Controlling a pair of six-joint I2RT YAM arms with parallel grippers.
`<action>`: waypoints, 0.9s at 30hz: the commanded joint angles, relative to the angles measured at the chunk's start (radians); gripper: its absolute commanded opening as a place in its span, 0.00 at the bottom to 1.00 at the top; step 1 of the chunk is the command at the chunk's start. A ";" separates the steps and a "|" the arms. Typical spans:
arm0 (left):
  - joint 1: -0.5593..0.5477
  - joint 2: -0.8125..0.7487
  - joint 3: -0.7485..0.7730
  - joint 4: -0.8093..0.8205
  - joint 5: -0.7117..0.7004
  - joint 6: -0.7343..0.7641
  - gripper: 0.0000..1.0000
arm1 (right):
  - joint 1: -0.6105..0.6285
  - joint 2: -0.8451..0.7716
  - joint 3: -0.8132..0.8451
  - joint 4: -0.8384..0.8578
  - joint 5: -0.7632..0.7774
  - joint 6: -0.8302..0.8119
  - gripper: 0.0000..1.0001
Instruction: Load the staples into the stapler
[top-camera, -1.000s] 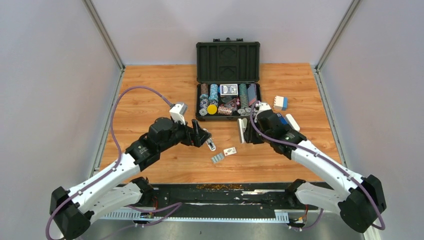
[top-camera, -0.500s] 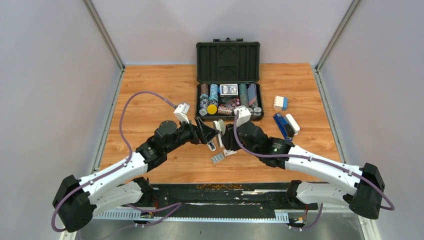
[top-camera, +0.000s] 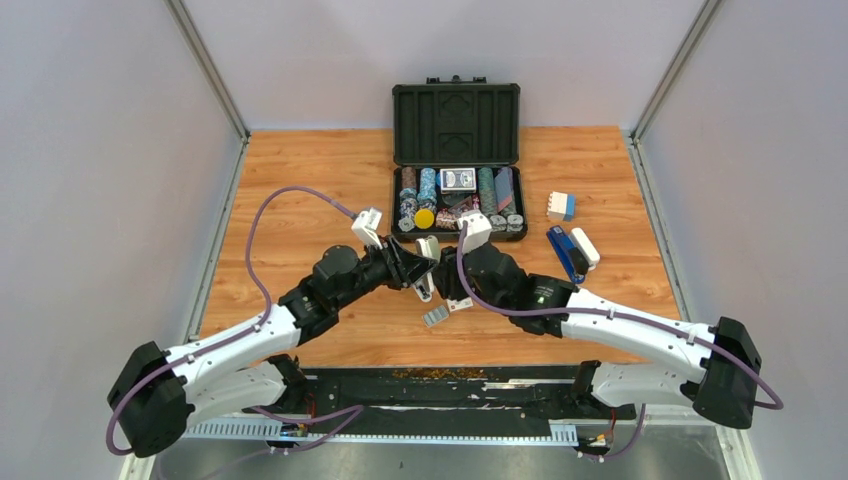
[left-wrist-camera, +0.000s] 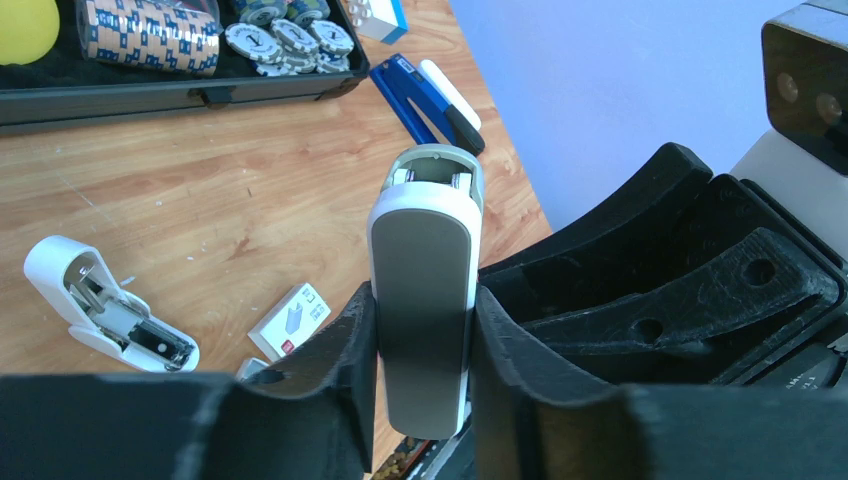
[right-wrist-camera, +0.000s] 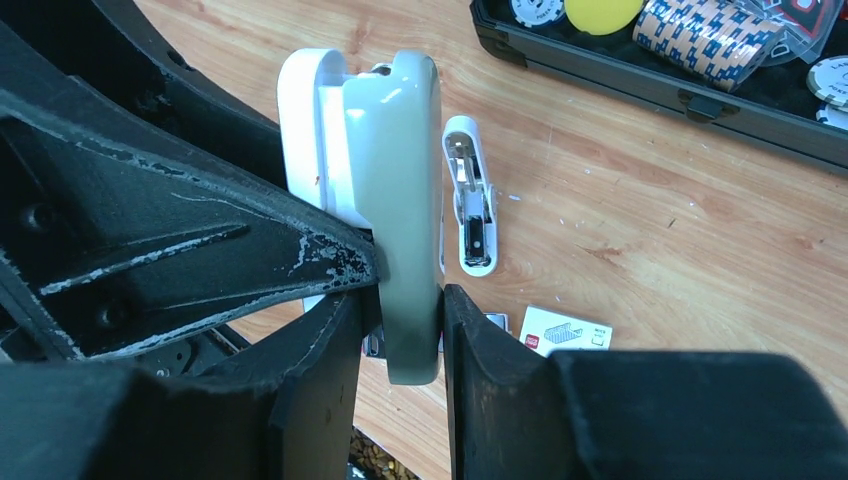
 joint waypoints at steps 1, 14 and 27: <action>-0.005 -0.037 -0.003 0.040 -0.024 0.031 0.28 | 0.005 -0.040 0.008 0.102 0.020 -0.030 0.31; 0.106 -0.110 0.016 -0.020 0.185 0.216 0.01 | -0.179 -0.145 -0.059 0.113 -0.465 -0.210 0.80; 0.112 -0.094 -0.005 0.308 0.510 0.150 0.02 | -0.348 -0.175 -0.127 0.230 -1.002 -0.291 0.79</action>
